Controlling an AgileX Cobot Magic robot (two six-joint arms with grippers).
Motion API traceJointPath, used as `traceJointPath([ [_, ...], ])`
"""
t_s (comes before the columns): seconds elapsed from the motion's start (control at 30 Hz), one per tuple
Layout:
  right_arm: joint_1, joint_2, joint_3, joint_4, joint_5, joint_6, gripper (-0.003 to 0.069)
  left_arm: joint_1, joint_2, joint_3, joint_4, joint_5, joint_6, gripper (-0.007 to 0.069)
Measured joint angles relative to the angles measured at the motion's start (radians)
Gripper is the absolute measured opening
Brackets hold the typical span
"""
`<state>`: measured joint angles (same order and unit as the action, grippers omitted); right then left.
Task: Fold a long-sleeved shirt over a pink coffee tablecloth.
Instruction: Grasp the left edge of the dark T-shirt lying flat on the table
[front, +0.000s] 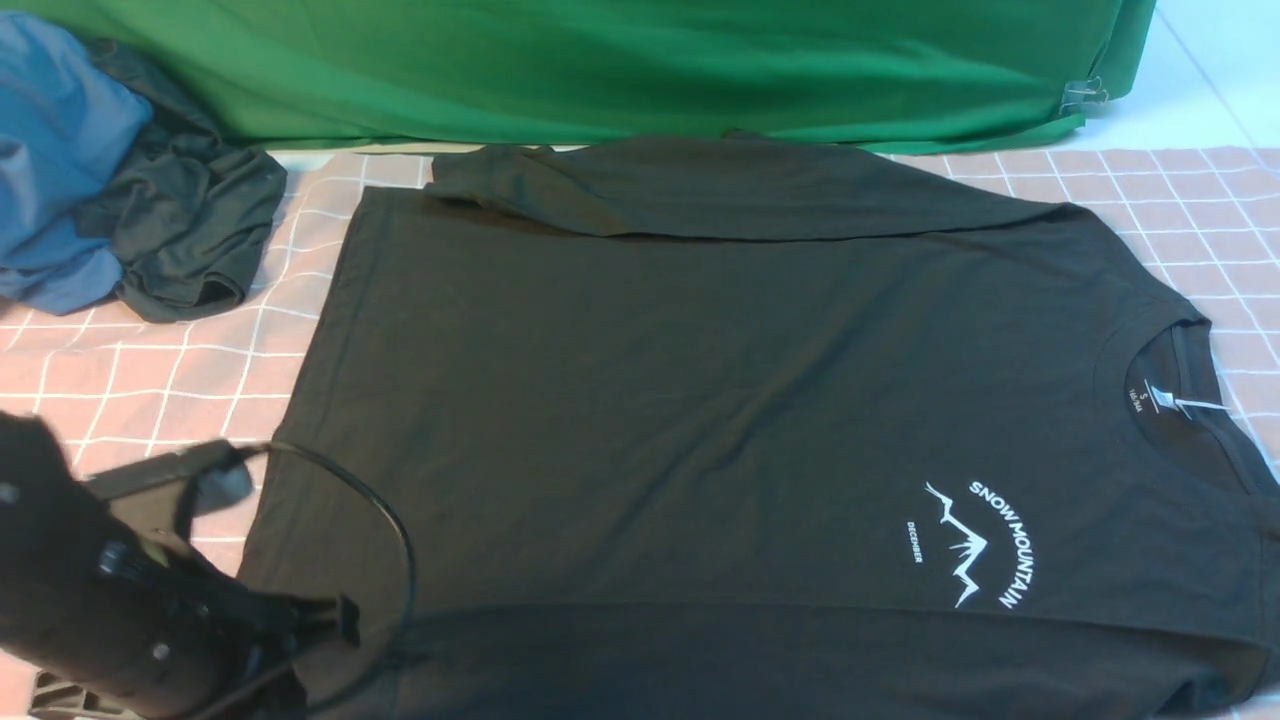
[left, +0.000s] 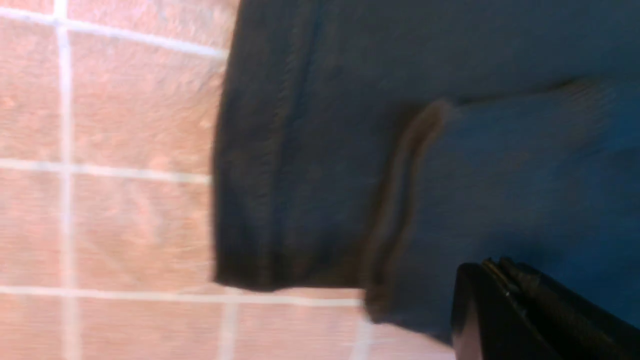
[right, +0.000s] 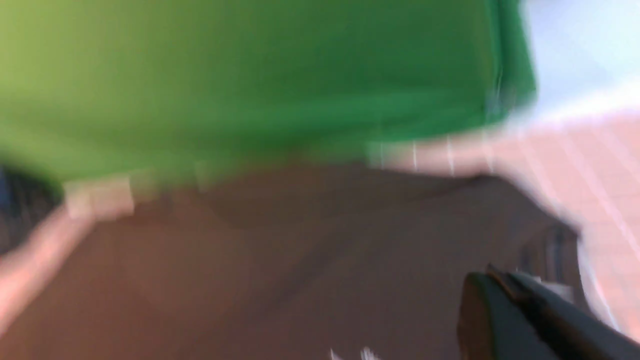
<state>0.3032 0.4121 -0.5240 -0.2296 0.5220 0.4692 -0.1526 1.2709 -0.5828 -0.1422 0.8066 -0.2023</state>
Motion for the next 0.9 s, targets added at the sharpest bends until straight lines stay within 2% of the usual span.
traceJointPath([
  [0.1,0.115,0.145,-0.071,0.0,0.1,-0.052,0.004,-0.039,0.016,0.0,0.074,-0.017,-0.037,0.0013],
  [0.23,0.236,0.263,-0.09,0.001,0.09,-0.067,0.004,-0.047,0.019,0.0,0.099,-0.106,-0.049,0.0029],
  [0.33,0.327,0.336,-0.09,0.003,0.05,-0.055,0.0038,-0.047,0.024,0.0,0.142,-0.162,-0.045,0.0119],
  [0.37,0.331,0.336,-0.09,0.003,0.046,-0.055,0.0038,-0.047,0.024,0.0,0.142,-0.167,-0.045,0.0127],
  [0.4,0.362,0.363,-0.09,0.003,0.02,-0.051,0.0038,-0.047,0.025,0.0,0.165,-0.182,-0.042,0.0197],
  [0.47,0.385,0.379,-0.09,0.003,0.003,-0.052,0.0038,-0.047,0.025,0.0,0.176,-0.195,-0.042,0.0258],
  [0.53,0.404,0.392,-0.09,0.004,-0.027,-0.046,0.0038,-0.047,0.032,0.0,0.174,-0.227,-0.034,0.0361],
  [0.63,0.41,0.4,-0.09,0.004,-0.05,-0.045,0.0038,-0.047,0.062,0.0,0.142,-0.237,0.011,0.0456],
  [0.73,0.411,0.403,-0.09,0.004,-0.065,-0.044,0.0038,-0.047,0.107,0.0,0.108,-0.234,0.058,0.0505],
  [0.9,0.411,0.403,-0.09,0.004,-0.069,-0.044,0.0038,-0.047,0.158,0.0,0.102,-0.238,0.088,0.0501],
])
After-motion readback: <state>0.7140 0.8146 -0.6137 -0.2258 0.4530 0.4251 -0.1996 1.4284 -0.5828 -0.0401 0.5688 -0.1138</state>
